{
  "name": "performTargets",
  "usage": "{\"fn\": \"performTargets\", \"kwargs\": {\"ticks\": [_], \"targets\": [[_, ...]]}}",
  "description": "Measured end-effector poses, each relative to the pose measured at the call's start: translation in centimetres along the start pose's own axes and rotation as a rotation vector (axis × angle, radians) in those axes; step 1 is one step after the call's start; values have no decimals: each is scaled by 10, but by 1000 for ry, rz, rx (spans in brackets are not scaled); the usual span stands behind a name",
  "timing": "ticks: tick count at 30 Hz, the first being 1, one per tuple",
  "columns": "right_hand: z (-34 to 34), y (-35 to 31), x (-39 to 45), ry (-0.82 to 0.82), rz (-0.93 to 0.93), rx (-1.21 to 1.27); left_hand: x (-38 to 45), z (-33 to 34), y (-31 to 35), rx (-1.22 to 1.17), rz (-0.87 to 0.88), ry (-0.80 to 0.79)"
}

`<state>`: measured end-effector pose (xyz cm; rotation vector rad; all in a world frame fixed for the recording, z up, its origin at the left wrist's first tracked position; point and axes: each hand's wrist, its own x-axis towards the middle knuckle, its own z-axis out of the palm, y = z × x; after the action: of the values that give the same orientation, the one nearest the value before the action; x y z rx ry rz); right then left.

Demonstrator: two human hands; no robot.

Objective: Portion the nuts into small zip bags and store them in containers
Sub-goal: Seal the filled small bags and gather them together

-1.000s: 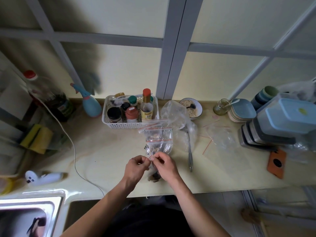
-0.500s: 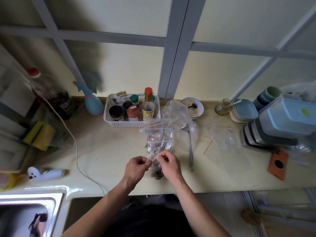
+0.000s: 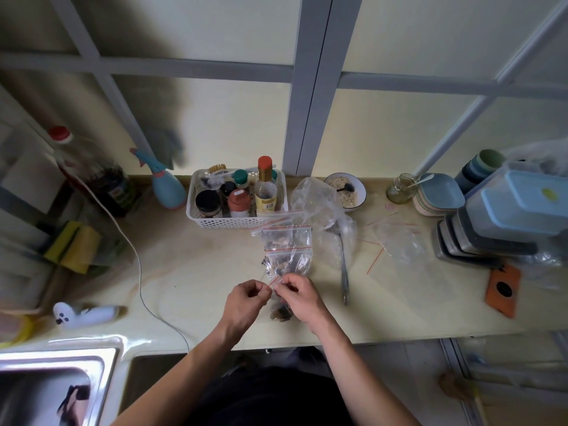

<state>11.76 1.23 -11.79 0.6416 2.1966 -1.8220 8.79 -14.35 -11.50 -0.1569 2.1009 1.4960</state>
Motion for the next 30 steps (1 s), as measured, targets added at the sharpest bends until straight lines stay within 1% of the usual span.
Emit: {"fn": "performTargets", "kwargs": {"ticks": [3,8,11,15,19,22,25,30], "targets": [[0,-2,-2,-3,-40,-8,1,1,2,75,16,18],[0,-3,-4,12,-4,54,3,3,4,171,32,48],[2,-5,-5,84,2,16,5,4,6,185,20,47],[4,-2,-5,225,34,-35,6,4,9,201,-15,15],[1,0,-1,320,73,-14,7,3,6,200,-37,-23],[0,8,5,355,107,-4,7,0,5,207,-39,-34],[1,12,8,382,143,84,7,-1,4,208,-32,-30],[-6,17,16,431,176,139,8,-5,1,211,-31,-22]]}}
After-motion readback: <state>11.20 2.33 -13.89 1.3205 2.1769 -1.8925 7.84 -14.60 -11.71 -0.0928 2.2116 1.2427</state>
